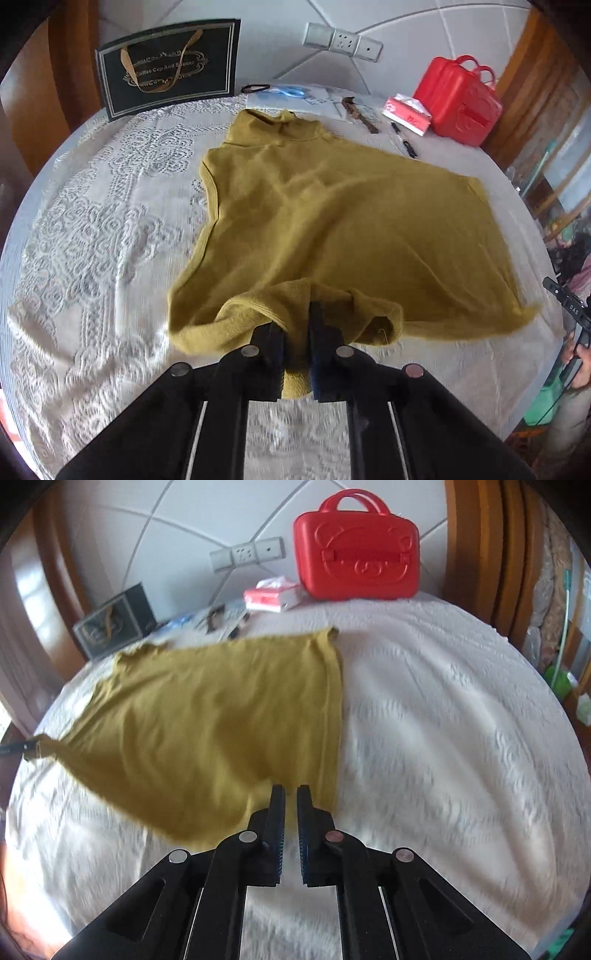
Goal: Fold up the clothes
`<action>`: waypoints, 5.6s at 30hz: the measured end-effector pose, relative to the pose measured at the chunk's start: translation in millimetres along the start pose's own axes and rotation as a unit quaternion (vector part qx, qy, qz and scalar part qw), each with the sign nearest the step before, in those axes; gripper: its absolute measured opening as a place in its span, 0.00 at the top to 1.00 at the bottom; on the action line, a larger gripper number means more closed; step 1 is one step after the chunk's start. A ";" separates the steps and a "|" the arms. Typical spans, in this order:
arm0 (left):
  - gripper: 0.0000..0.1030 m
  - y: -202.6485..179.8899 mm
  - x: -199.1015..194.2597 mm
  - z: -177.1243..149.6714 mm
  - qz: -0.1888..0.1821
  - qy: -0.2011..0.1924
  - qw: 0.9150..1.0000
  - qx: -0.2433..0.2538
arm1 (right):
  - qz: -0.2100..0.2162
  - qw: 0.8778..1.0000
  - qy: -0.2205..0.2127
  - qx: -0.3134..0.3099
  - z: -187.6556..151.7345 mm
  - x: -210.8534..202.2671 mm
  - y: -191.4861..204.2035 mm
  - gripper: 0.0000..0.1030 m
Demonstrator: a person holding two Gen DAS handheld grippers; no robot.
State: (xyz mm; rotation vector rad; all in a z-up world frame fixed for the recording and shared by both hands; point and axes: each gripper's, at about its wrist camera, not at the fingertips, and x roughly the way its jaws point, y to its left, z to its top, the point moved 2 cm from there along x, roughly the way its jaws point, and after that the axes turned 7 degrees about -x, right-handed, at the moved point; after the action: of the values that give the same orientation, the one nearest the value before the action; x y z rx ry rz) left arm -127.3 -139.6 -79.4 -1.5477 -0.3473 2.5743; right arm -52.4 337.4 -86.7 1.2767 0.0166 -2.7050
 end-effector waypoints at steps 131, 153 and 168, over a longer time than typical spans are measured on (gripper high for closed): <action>0.07 -2.0 99.5 12.7 0.090 -0.069 0.994 0.002 | -0.030 0.997 0.030 -0.071 42.8 137.9 53.6 0.00; 0.05 -27.7 119.5 196.8 0.104 -0.060 0.992 0.034 | -0.023 0.998 0.037 0.049 154.3 133.4 -24.0 0.42; 0.74 -18.6 204.5 218.6 0.084 -0.005 0.996 -0.005 | -0.059 0.989 0.123 0.064 176.3 223.3 -62.7 0.33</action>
State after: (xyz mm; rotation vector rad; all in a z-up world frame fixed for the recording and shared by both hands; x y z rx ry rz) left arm -416.7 -106.6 -150.7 -1.6331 -0.2397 2.7097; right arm -336.2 357.1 -149.2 1.6914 -0.0568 -2.6633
